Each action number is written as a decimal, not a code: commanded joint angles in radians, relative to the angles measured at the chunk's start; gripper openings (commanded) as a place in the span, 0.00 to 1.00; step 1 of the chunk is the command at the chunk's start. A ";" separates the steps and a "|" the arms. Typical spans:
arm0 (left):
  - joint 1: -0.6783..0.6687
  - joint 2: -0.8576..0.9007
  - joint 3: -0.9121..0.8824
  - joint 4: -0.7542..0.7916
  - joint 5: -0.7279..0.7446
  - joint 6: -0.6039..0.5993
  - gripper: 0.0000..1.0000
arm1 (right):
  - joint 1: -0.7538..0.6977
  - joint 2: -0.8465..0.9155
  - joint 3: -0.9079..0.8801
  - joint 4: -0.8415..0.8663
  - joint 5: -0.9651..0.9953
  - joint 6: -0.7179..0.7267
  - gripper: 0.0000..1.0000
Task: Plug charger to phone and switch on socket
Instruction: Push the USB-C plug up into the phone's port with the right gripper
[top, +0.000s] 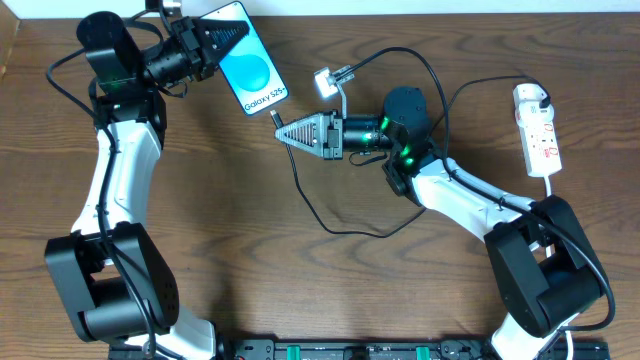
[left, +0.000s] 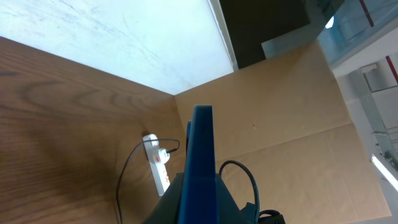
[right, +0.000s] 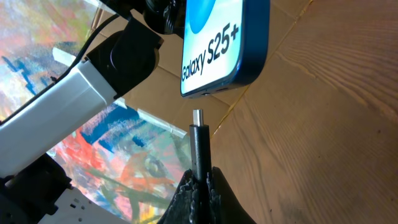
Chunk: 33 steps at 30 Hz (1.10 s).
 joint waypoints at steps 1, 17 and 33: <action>-0.015 -0.001 0.010 0.007 0.028 0.013 0.08 | 0.001 0.006 0.012 0.006 0.011 -0.014 0.01; -0.024 -0.001 0.010 0.008 0.043 0.013 0.07 | -0.021 0.006 0.012 0.006 0.011 -0.014 0.01; -0.028 -0.001 0.010 0.008 0.048 0.013 0.07 | -0.024 0.006 0.012 0.007 0.048 0.002 0.01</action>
